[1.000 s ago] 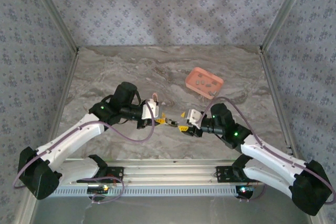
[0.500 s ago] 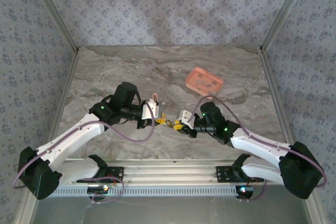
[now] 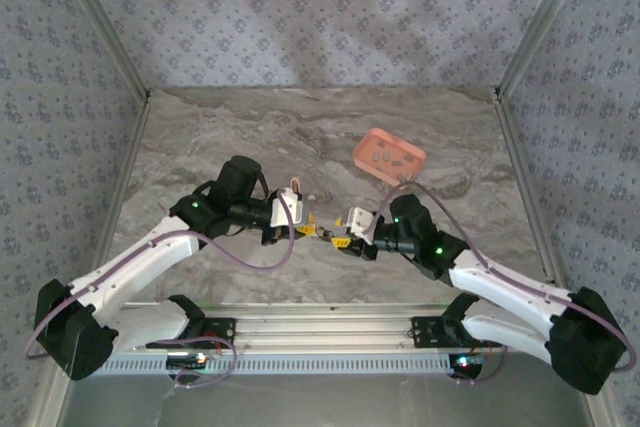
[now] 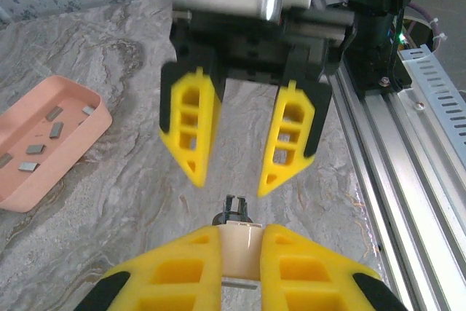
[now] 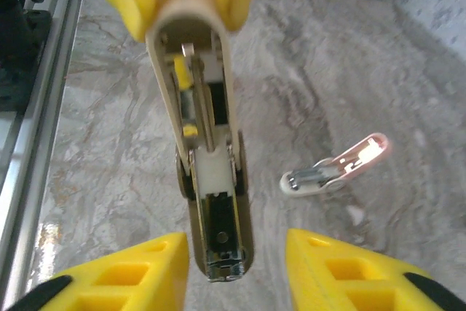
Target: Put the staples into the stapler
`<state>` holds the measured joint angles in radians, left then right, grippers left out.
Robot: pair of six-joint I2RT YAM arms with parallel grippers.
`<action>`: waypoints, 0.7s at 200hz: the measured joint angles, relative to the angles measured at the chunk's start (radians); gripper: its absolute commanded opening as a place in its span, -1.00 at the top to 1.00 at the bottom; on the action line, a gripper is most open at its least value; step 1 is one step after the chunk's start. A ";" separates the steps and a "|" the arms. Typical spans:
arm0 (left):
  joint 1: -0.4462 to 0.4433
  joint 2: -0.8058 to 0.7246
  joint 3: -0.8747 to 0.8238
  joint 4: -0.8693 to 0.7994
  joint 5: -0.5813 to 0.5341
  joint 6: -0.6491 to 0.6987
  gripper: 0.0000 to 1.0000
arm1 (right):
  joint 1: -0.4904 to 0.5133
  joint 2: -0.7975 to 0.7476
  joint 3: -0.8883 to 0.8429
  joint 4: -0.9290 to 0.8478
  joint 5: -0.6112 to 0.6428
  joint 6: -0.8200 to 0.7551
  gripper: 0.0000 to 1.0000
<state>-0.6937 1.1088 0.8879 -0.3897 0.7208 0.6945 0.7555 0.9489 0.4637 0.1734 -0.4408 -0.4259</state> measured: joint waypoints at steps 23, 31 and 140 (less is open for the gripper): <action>0.000 0.000 0.000 0.000 0.000 0.000 0.72 | 0.000 -0.055 0.000 -0.024 0.022 -0.010 0.00; 0.000 0.002 0.000 0.000 0.000 0.000 0.72 | 0.000 -0.061 0.000 -0.031 0.027 -0.012 -0.03; 0.000 0.013 0.000 0.024 0.002 0.000 0.72 | 0.051 0.096 0.097 -0.050 0.018 -0.019 -0.22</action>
<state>-0.6937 1.1221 0.8879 -0.3653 0.7231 0.6949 0.8062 1.0451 0.5610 0.1234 -0.4229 -0.4454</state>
